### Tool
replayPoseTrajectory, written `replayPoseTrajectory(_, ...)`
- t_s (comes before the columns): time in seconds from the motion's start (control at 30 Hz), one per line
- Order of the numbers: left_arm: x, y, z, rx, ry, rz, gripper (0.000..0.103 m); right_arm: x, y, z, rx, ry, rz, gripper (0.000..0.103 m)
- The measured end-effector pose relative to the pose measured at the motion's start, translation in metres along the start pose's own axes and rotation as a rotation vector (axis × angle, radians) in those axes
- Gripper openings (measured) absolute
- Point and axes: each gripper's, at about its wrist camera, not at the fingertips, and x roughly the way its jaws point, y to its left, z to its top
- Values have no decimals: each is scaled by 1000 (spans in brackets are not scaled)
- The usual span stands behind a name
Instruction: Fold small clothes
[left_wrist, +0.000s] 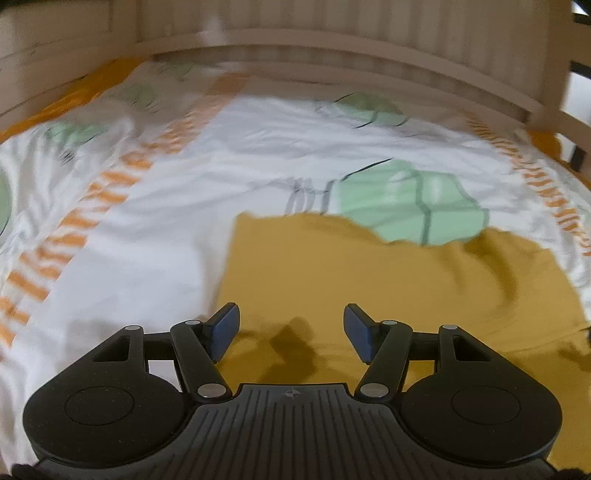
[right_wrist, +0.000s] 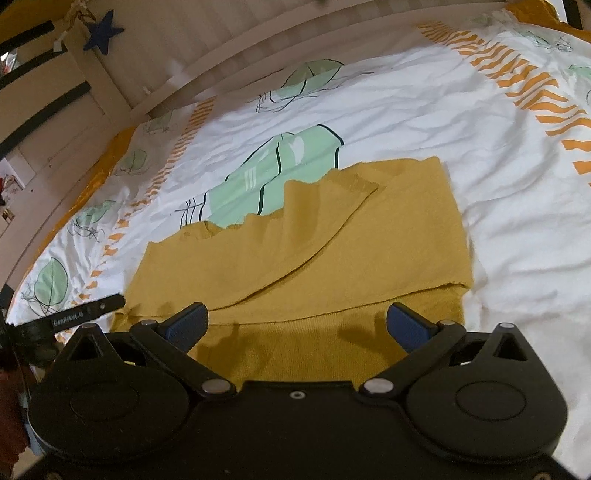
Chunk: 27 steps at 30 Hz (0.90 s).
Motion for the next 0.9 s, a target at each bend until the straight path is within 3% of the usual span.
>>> replayPoseTrajectory(0.23,11,12,1,-21,-2,26,61,4,8,-4,-43,-11,5,103)
replayPoseTrajectory(0.43,36,19,-21,-43,67,15,65,3,11,-5,-82,-41,9,103)
replayPoseTrajectory(0.57,39,29,-33,-86,27,-32,71,4,10,-6,-94,-64,-2,103)
replayPoseTrajectory(0.73,36,20,-42,-35,-22,-8,74,12,1,-6,-61,-76,-28,103)
replayPoseTrajectory(0.9,36,21,-45,-46,-49,-16,75,19,-10,4,-18,-95,-50,103)
